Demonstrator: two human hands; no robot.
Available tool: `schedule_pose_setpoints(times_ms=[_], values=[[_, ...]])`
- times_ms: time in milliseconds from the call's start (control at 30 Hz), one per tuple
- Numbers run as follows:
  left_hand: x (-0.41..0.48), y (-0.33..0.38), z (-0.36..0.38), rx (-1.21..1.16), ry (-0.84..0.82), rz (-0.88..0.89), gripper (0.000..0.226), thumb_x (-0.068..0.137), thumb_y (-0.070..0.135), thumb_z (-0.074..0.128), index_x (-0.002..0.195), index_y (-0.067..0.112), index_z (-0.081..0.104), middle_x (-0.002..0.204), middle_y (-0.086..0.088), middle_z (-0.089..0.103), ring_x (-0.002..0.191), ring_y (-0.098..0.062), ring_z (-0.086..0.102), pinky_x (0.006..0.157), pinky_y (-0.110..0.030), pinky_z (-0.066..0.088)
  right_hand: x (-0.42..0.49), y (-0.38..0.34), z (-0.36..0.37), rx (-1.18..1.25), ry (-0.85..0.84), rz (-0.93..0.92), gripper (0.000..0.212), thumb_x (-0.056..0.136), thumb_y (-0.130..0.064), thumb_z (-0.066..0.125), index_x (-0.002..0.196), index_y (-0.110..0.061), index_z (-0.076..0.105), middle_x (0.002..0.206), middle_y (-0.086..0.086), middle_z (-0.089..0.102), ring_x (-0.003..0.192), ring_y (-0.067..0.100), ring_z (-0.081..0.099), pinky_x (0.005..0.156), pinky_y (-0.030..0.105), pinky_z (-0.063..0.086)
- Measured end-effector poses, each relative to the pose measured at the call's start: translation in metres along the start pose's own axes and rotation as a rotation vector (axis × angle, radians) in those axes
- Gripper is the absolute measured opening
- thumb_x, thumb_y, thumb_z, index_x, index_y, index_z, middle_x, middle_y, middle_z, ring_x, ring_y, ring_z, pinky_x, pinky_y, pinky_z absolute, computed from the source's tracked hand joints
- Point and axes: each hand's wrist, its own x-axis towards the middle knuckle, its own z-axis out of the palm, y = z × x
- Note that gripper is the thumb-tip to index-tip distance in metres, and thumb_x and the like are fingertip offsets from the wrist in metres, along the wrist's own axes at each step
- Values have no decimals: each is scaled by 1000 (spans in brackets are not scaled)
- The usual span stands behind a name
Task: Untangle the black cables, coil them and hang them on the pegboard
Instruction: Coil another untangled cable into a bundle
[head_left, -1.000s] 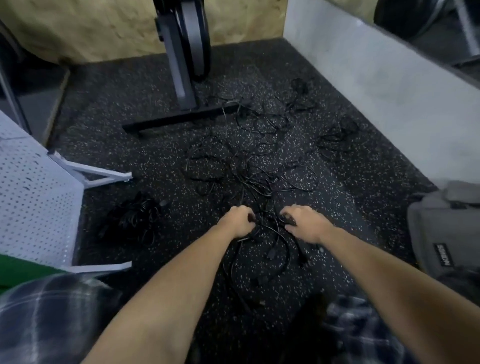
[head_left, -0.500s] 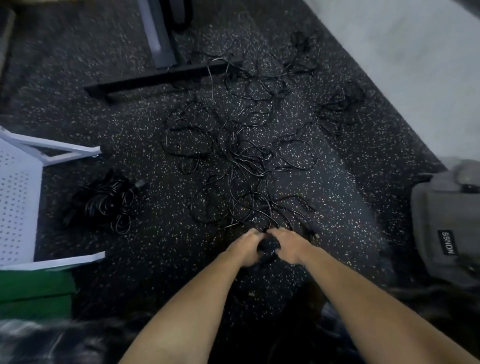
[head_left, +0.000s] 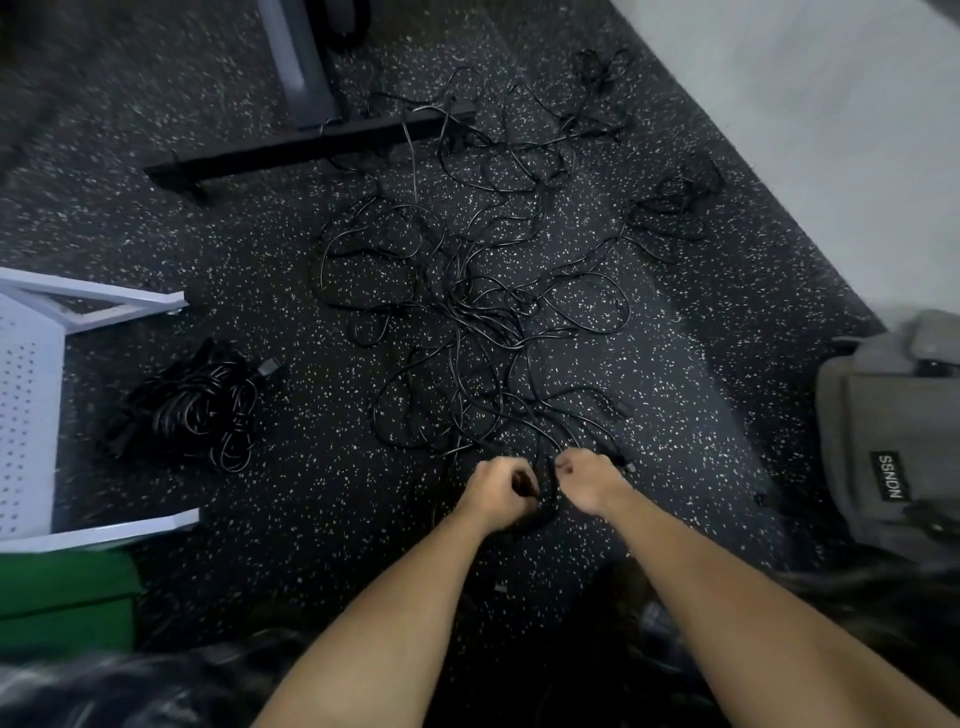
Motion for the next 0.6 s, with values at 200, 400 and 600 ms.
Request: schedule_pose_setpoints(times_ms=[200,400,600], values=[[-17,13,-24,-396,-128,-77,39,74,-3,88,94,17,62,98,0,67,70,-15,63,64,-29,56,-11,-18,-13,504,22,39,20,107,-27,57,109,-11,69,108,11,74,103,25,70,92,42,60],[-30,48,-69,-287,-80,78,32,72,8,93,81,21,66,87,1,70,81,-15,64,81,-29,53,-34,-50,-50,455,101,-104,21,101,-13,63,87,-4,74,83,7,72,75,19,59,75,42,51],[-47,81,-135,-57,223,229,26,86,13,80,106,25,69,106,2,73,100,-15,68,96,-31,54,-95,-93,-122,390,58,-322,24,106,-2,51,112,-6,74,91,6,69,73,14,66,67,30,52]])
